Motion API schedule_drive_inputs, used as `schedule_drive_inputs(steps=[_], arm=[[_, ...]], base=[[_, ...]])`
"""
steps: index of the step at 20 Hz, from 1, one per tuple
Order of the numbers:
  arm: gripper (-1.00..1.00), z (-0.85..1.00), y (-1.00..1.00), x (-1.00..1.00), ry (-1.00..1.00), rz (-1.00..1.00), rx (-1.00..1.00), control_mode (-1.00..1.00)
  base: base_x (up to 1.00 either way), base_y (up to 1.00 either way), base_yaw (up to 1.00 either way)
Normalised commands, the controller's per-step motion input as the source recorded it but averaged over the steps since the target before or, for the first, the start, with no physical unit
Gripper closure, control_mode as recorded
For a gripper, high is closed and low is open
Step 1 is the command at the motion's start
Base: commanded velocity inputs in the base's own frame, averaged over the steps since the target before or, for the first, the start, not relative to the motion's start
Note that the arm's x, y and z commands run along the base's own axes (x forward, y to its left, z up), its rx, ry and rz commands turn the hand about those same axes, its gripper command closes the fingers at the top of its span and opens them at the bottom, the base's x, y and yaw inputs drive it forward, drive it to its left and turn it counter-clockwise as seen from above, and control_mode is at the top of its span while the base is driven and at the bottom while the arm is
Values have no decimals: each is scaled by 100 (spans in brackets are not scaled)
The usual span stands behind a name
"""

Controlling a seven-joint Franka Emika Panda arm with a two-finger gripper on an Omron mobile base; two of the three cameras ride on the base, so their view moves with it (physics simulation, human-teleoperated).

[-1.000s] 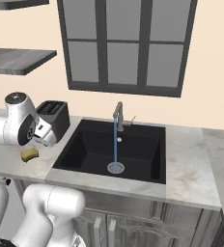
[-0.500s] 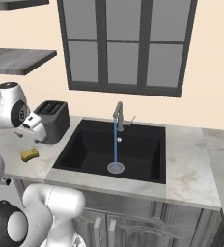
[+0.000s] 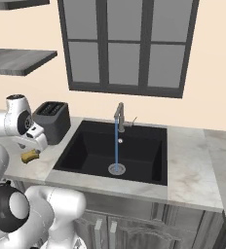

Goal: Soak the sponge with water for a few seconds and then drop it inside the sink.

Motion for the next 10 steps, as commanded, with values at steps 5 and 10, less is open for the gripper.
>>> schedule_drive_inputs(steps=[5, 10], arm=[[-100, -32, 12, 12, 0, 0, 0, -100], [-100, -12, 17, 20, 0, 0, 0, -100]], base=[[0, 0, 0], [0, 0, 0]])
